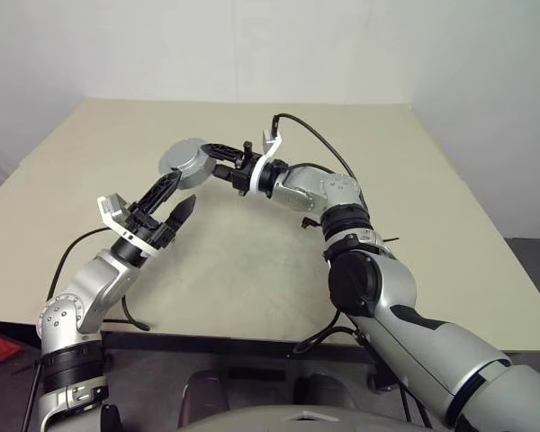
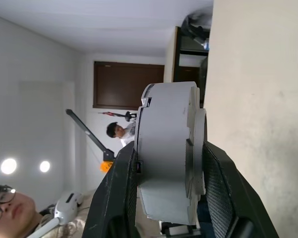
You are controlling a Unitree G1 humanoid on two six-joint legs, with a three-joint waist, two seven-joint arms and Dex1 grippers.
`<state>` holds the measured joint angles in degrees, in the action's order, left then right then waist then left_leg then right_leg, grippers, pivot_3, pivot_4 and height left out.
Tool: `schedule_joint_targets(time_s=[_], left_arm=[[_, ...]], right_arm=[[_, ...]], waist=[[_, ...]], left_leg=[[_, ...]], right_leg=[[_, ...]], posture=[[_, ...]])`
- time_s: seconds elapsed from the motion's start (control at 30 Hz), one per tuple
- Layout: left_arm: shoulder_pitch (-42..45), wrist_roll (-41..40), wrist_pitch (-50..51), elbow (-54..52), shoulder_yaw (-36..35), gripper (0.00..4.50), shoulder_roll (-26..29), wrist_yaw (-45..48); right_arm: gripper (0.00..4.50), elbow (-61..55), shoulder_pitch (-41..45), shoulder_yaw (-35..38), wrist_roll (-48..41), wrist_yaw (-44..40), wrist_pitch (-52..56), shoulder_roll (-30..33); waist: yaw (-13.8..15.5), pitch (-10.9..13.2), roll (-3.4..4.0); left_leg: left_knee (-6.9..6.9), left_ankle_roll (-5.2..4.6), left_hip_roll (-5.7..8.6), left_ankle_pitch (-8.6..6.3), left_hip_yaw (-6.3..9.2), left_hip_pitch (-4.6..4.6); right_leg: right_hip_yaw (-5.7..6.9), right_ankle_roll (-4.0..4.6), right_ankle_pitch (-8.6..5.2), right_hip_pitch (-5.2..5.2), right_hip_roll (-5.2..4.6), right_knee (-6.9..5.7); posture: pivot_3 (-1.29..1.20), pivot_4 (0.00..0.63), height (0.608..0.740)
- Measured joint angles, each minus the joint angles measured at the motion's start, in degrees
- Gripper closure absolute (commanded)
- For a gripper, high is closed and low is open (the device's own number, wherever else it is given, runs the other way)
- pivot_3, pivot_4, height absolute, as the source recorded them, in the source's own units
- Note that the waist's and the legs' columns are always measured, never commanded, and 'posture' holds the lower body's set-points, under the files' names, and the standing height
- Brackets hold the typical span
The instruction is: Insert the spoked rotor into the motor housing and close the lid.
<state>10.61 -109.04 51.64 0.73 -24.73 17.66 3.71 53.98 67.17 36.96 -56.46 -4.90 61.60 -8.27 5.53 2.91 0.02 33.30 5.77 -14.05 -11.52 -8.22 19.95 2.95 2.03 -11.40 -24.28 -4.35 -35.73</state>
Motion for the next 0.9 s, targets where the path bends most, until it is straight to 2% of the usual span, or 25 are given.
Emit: schedule_joint_targets(time_s=[0.23,0.57,0.8,0.9], left_arm=[[2.8,0.2,-3.1,5.4,-2.1,0.01,0.0,0.3],[10.7,3.1,-2.6,12.1,-2.0,0.01,-0.1,2.3],[12.7,5.2,-2.6,14.5,-2.8,0.01,-0.3,3.4],[13.3,6.9,-2.7,14.7,-2.8,0.61,-0.3,3.6]], right_arm=[[2.53,0.0,0.0,-0.1,0.0,-0.5,0.3,0.0],[2.53,-0.8,0.0,-0.5,0.0,-1.6,1.0,0.0],[2.53,-0.9,0.0,-0.5,0.0,-1.6,0.9,0.0],[2.53,-1.0,0.0,-0.5,0.0,-1.7,0.9,0.0]], waist=[[0.1,0.0,-0.01],[0.0,0.0,-0.04],[0.0,0.0,-0.04],[0.1,0.0,-0.04]], left_leg=[[0.01,0.01,0.00,0.01,0.01,0.00],[0.02,0.02,0.02,0.01,0.01,0.01],[0.01,0.02,0.01,0.01,0.01,0.02],[0.01,0.02,0.02,0.01,0.01,0.02]], right_leg=[[0.00,-0.01,0.00,0.00,0.00,-0.01],[-0.01,-0.03,0.02,0.00,-0.01,0.00],[0.00,-0.03,0.03,0.00,-0.01,0.00],[0.00,-0.03,0.03,0.00,-0.02,0.00]], posture=[[0.00,0.000,0.740],[0.00,0.000,0.740],[0.00,0.000,0.740],[0.00,0.000,0.740]])
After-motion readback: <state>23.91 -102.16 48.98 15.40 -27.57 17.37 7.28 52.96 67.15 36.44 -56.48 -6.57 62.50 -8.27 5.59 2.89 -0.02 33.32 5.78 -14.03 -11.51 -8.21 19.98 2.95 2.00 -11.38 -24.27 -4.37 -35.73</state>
